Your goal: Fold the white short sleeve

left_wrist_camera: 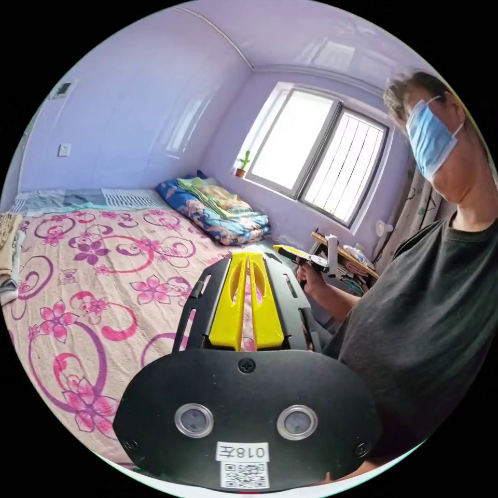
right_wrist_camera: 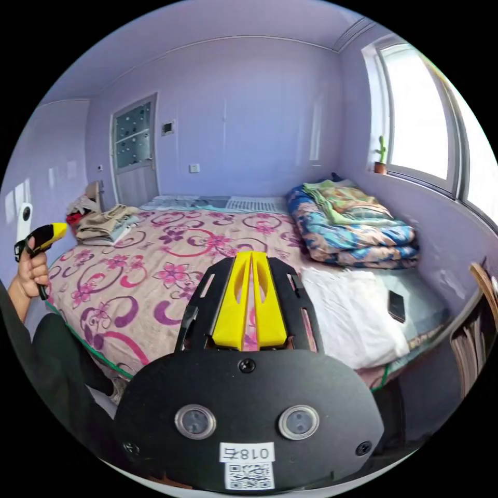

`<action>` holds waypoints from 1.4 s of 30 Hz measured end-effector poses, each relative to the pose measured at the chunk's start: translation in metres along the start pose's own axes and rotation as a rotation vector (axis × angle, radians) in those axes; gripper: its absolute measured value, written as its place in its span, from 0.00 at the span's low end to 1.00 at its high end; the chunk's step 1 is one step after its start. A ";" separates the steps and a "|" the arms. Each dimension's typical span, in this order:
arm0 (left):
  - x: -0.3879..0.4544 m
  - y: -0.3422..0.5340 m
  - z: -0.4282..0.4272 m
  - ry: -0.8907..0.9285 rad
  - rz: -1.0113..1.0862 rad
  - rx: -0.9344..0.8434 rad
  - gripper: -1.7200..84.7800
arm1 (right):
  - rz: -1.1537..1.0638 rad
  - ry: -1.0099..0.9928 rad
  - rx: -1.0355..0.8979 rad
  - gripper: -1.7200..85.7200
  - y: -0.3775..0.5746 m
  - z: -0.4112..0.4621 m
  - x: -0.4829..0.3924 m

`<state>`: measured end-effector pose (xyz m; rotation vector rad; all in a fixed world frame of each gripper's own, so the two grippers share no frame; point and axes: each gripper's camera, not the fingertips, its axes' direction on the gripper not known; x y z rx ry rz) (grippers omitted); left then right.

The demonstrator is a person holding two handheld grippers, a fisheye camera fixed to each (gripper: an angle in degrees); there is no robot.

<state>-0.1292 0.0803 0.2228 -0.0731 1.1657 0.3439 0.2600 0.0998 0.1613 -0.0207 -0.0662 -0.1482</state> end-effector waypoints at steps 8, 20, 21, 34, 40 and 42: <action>0.050 -0.173 0.051 0.039 -0.039 -0.267 0.01 | 0.110 0.129 -0.060 0.05 0.034 0.022 0.108; 0.096 -0.444 0.258 -0.019 -0.011 -0.463 0.13 | 0.141 0.180 -0.191 0.13 0.011 0.126 0.295; 0.099 -0.455 0.266 -0.039 -0.007 -0.469 0.14 | 0.147 0.161 -0.229 0.14 0.009 0.145 0.315; 0.194 -0.637 0.313 -0.280 0.095 -0.557 0.15 | 0.167 0.108 -0.484 0.12 0.028 0.263 0.419; 0.253 -0.681 0.272 -0.399 0.183 -0.525 0.02 | -0.002 0.275 -0.433 0.03 0.043 0.249 0.399; 0.271 -0.694 0.257 -0.397 0.222 -0.509 0.01 | -0.016 0.297 -0.392 0.03 0.048 0.237 0.396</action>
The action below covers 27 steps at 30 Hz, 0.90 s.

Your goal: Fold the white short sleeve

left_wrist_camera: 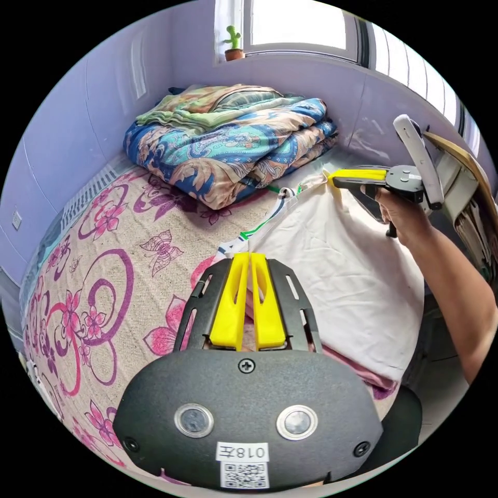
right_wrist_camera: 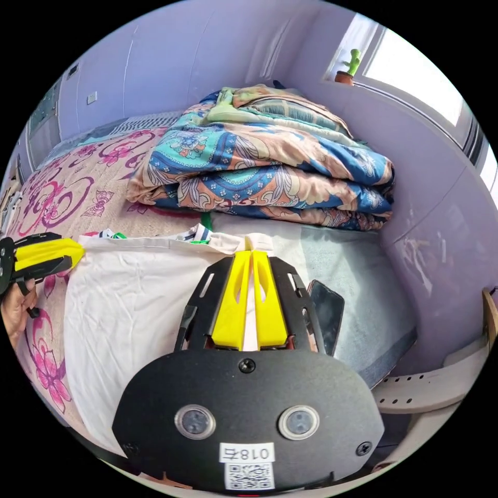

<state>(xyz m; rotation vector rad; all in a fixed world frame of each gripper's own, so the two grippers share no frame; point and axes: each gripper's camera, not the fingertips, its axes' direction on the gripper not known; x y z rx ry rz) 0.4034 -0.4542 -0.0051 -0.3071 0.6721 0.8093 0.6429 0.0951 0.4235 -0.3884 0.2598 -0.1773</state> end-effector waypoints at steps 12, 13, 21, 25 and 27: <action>0.008 0.028 -0.143 0.051 -0.040 0.283 0.03 | 0.193 -0.106 0.356 0.02 0.125 -0.099 0.050; 0.006 0.035 -0.152 0.050 -0.042 0.294 0.04 | 0.206 -0.118 0.372 0.02 0.141 -0.107 0.052; -0.017 0.050 -0.168 0.150 -0.029 0.287 0.21 | 0.293 -0.172 0.414 0.02 0.233 -0.133 0.059; -0.011 0.006 -0.157 0.183 0.125 0.239 0.22 | 0.311 -0.206 0.451 0.02 0.269 -0.148 0.064; -0.009 -0.012 -0.139 0.189 0.148 0.165 0.22 | 0.305 -0.209 0.467 0.02 0.281 -0.158 0.065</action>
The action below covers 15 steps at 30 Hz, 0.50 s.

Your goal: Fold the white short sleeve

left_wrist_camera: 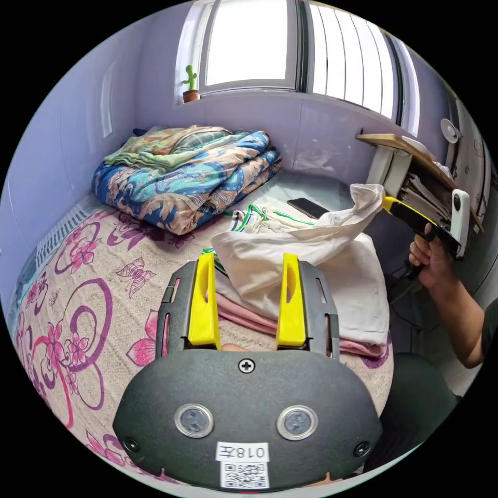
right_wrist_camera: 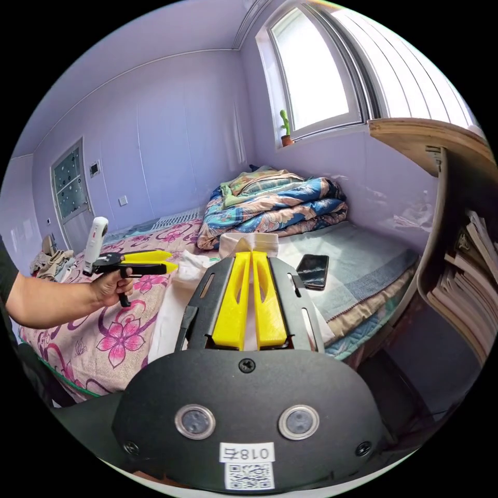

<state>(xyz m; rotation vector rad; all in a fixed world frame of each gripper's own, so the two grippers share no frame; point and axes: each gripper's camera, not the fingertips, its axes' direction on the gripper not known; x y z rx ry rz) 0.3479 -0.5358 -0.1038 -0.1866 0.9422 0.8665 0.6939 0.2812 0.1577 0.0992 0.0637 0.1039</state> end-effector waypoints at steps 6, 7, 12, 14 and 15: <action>-0.002 -0.019 0.060 0.048 0.003 -0.178 0.10 | -0.058 -0.021 0.006 0.02 0.011 -0.041 -0.004; 0.001 -0.016 0.069 0.024 0.007 -0.198 0.03 | -0.067 -0.025 0.006 0.02 0.011 -0.050 -0.004; -0.009 0.022 0.064 0.056 -0.090 -0.103 0.02 | -0.103 -0.038 0.058 0.02 0.004 -0.094 -0.009; -0.016 0.050 0.053 0.037 -0.142 0.004 0.02 | -0.139 -0.045 0.075 0.02 0.000 -0.110 -0.015; -0.018 0.057 0.053 0.025 -0.157 0.014 0.04 | -0.155 -0.049 0.087 0.02 -0.001 -0.119 -0.018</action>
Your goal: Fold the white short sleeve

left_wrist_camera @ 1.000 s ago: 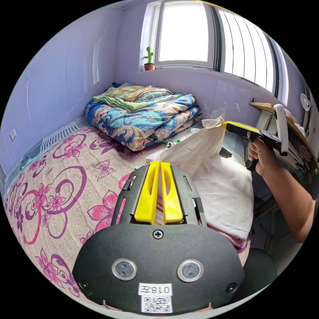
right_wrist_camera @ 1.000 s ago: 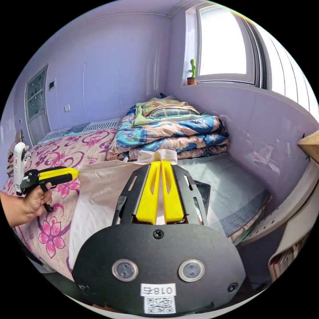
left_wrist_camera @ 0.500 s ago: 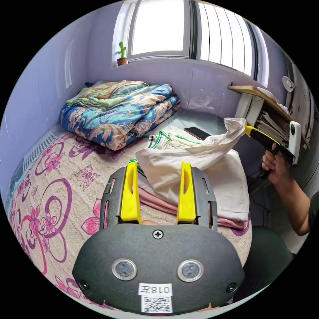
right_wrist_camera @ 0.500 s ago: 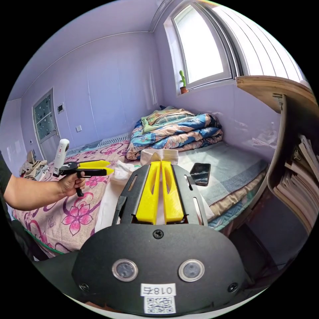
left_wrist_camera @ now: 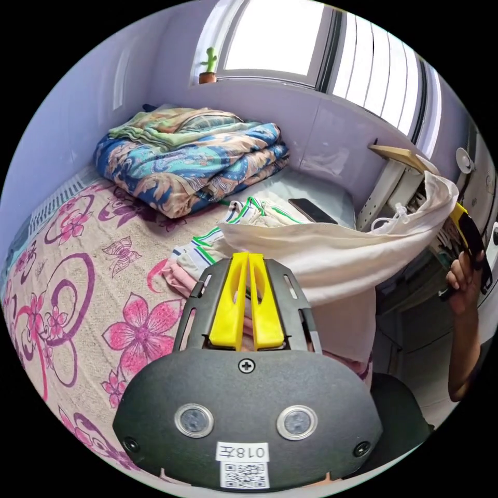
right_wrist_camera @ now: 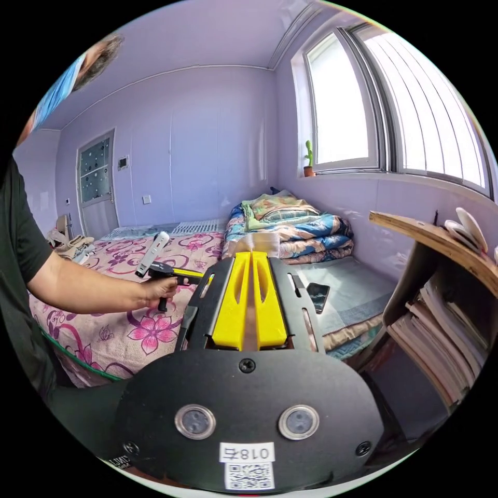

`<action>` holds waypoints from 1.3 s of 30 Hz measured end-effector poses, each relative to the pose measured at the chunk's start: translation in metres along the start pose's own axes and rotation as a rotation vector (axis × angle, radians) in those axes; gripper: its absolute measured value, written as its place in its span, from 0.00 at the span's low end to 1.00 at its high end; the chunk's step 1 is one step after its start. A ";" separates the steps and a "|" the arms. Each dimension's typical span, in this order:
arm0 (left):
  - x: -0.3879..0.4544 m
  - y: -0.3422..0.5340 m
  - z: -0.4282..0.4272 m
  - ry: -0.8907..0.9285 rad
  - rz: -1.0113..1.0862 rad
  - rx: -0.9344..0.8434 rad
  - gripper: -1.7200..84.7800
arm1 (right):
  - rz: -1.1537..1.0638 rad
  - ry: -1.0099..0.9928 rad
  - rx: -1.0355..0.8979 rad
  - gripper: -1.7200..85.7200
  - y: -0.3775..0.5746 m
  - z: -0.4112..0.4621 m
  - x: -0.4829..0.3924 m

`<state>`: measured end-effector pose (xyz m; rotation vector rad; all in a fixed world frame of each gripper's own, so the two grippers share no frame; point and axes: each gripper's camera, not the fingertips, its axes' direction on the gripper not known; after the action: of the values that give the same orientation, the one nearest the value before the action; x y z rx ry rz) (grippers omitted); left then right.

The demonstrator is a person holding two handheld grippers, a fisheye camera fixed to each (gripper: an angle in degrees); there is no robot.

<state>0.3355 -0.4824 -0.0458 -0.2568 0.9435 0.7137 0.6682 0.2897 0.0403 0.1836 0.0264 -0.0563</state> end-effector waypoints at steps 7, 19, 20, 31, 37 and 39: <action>-0.006 0.041 0.074 0.141 0.070 -0.106 0.21 | -0.014 -0.040 0.019 0.02 0.010 -0.042 -0.006; 0.041 0.168 0.227 -0.019 0.234 -0.204 0.03 | 0.057 -0.034 -0.033 0.02 0.038 -0.082 0.012; 0.041 0.193 0.230 -0.025 0.236 -0.170 0.02 | 0.053 -0.032 -0.031 0.02 0.037 -0.084 0.012; -0.045 0.436 0.129 0.158 -0.125 0.424 0.01 | 0.049 -0.093 0.193 0.02 -0.023 -0.162 -0.004; -0.042 0.574 0.001 0.064 -0.062 0.744 0.01 | -0.028 -0.226 0.371 0.02 -0.091 -0.218 -0.051; -0.032 0.616 -0.036 0.008 -0.025 0.816 0.01 | -0.058 -0.288 0.428 0.02 -0.113 -0.235 -0.069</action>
<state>-0.1059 -0.0553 0.0198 0.4473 1.1602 0.2597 0.5873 0.2252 -0.2096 0.6007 -0.2701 -0.1464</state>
